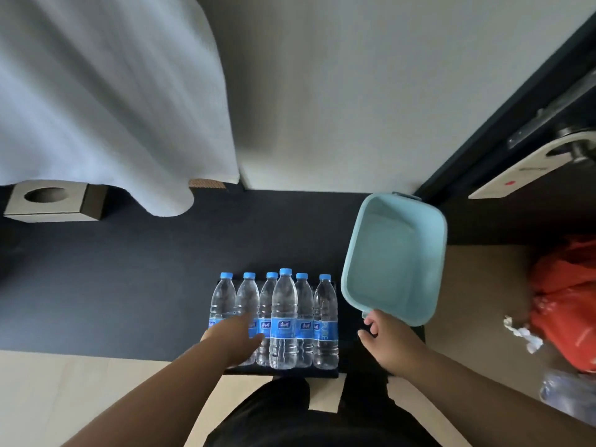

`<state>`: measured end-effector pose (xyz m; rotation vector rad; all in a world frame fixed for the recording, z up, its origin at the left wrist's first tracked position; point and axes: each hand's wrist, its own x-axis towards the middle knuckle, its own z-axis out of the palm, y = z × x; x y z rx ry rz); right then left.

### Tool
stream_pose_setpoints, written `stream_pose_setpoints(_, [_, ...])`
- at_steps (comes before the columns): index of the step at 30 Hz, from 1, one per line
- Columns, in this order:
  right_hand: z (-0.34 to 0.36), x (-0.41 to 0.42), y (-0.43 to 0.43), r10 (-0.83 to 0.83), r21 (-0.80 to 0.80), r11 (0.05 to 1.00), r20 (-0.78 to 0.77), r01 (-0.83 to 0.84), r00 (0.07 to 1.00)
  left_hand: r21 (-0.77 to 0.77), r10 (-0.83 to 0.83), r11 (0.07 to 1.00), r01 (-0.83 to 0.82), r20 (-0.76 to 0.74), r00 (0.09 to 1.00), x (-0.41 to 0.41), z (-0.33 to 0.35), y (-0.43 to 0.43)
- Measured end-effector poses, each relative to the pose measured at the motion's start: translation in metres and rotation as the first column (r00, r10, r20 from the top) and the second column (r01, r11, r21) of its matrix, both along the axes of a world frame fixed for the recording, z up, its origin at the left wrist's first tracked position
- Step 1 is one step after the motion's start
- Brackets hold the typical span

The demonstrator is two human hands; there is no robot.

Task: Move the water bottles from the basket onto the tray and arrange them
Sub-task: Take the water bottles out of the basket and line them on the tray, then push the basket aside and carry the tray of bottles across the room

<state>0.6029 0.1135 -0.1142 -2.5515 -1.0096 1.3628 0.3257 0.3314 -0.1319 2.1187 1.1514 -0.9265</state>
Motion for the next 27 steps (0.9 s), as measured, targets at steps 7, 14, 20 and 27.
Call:
stream_pose_setpoints(7, [0.018, 0.066, -0.037, -0.082, 0.056, 0.996, 0.191, 0.073, 0.978, 0.067, -0.034, 0.997, 0.032, 0.021, 0.999, 0.035, 0.018, -0.007])
stream_pose_setpoints(14, [0.006, 0.11, -0.056, -0.332, -0.114, 0.93, 0.139, 0.348, 0.933, 0.025, -0.03, 0.999, 0.028, 0.111, 0.993, 0.121, 0.019, -0.036])
stream_pose_setpoints(20, [-0.023, 0.11, -0.051, -0.617, -0.119, 0.786, -0.177, 0.606, 0.766, -0.005, -0.049, 0.999, 0.05, 0.175, 0.983, 0.189, 0.005, -0.068])
stream_pose_setpoints(27, [-0.037, 0.132, -0.038, -0.536, -0.034, 0.844, -0.093, 0.536, 0.839, 0.048, 0.173, 0.981, -0.187, 0.214, 0.961, 0.228, 0.002, -0.087])
